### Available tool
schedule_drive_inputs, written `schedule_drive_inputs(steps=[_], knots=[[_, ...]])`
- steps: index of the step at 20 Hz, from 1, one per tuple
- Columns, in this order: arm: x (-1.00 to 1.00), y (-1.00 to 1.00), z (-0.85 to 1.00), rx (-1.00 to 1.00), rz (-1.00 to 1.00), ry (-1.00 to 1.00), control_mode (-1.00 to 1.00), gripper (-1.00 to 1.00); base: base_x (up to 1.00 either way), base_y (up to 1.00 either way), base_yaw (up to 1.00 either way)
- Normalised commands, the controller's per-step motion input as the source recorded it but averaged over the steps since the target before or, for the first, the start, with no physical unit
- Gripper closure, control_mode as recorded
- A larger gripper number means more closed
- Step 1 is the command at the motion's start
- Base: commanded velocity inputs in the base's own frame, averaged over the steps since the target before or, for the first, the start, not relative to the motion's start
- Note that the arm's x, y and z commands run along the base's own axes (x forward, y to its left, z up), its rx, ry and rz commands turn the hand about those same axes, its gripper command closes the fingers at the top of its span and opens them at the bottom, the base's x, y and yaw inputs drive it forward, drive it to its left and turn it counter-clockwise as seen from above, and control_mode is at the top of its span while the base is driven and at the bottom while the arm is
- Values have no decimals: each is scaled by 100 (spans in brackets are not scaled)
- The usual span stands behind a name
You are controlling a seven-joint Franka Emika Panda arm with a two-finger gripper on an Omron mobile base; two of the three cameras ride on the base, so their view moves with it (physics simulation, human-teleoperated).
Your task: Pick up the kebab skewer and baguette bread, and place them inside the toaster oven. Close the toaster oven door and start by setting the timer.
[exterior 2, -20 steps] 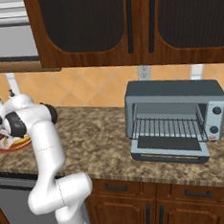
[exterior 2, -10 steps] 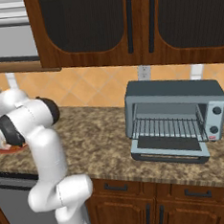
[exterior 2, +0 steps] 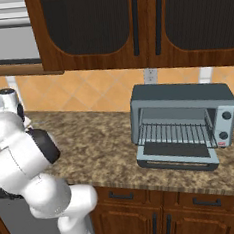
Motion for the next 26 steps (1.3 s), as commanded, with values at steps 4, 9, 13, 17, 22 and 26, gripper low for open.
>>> schedule_drive_inputs(steps=[4, 9, 13, 17, 22, 26], knots=[[-16, -100, 23, -1, 0, 2, -100, 100, 0, 0, 0], [0, -100, 15, -2, 0, 3, -100, 100, 0, 0, 0], [0, -100, 17, -3, 0, 6, -100, 100, 0, 0, 0], [0, -100, 5, -4, 0, 4, -100, 100, 0, 0, 0], [21, -100, 5, 0, -3, -2, -100, 100, 0, 0, 0], [19, -100, 0, -2, -3, 0, -100, 100, 0, 0, 0]])
